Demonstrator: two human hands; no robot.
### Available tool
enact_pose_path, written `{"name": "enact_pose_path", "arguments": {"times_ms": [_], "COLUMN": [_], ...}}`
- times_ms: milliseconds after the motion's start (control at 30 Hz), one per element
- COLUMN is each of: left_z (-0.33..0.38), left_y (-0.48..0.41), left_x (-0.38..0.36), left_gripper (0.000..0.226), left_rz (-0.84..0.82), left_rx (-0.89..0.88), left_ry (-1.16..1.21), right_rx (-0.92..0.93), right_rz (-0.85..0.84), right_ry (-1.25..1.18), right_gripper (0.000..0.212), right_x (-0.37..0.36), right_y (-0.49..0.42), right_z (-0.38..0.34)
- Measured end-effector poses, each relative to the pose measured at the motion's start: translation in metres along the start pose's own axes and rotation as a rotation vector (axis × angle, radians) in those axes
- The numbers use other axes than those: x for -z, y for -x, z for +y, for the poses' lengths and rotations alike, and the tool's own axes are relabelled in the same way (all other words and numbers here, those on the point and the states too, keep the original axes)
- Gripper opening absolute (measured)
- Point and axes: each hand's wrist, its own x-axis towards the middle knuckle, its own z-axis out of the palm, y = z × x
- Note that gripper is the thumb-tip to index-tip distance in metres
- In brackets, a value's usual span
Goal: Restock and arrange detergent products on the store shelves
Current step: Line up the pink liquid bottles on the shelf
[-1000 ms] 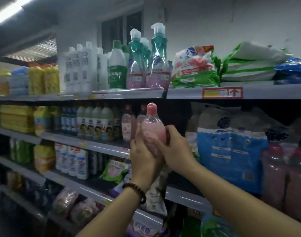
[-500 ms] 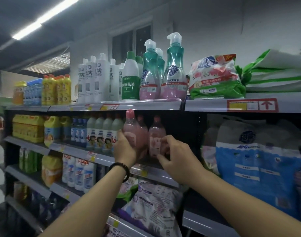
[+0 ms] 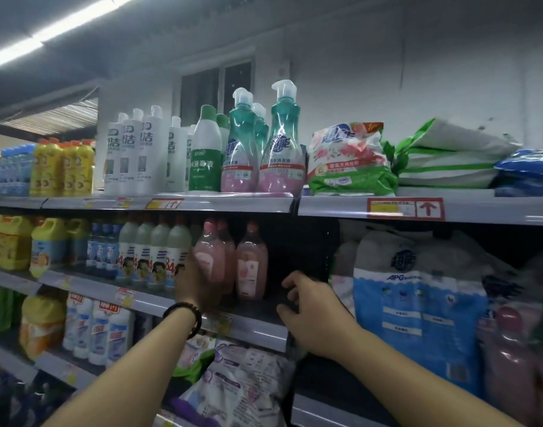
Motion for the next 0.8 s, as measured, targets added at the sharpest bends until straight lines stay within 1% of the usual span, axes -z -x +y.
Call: {"name": "enact_pose_path", "arguments": {"times_ms": [67,167,200,267,300,367,433,567,667,700,800], "left_z": [0.000,0.013,0.019,0.034,0.044,0.068,0.094,0.152,0.182,0.194,0.224], "left_y": [0.004,0.027,0.041,0.072,0.091,0.128,0.167,0.238,0.268,0.279,0.305], "left_x": [0.003,0.008,0.007,0.000,-0.003,-0.008,-0.016,-0.045,-0.069,-0.077,-0.100], "left_gripper": [0.077,0.090,0.092,0.084,0.079,0.069,0.057,0.046,0.051,0.052,0.052], "left_rz": [-0.012,0.046,0.098,0.152,0.132,-0.004,-0.183,-0.368,-0.550,-0.584,-0.615], "left_rx": [0.026,0.095,0.083,-0.033,-0.113,-0.240,-0.307,-0.453,-0.425,-0.416,-0.410], "left_ry": [-0.002,0.028,0.036,0.032,0.050,0.151,0.224,0.296,0.366,0.379,0.393], "right_rx": [-0.017,-0.051,-0.065,-0.085,-0.090,-0.106,-0.138,-0.224,-0.292,-0.316,-0.384], "right_rz": [-0.037,-0.061,-0.059,-0.048,-0.048,-0.057,-0.061,-0.046,-0.028,-0.025,-0.001], "right_ry": [0.059,0.144,0.176,0.231,0.257,0.328,0.391,0.489,0.521,0.529,0.561], "right_gripper": [0.045,0.048,0.048,0.044,0.041,0.036,0.033,0.032,0.039,0.041,0.042], "right_x": [0.009,0.022,0.026,0.036,0.043,0.058,0.075,0.109,0.124,0.130,0.145], "right_y": [0.005,0.015,0.019,0.030,0.037,0.054,0.073,0.116,0.144,0.156,0.186], "right_z": [0.006,0.015,0.019,0.026,0.029,0.037,0.047,0.071,0.085,0.091,0.109]}}
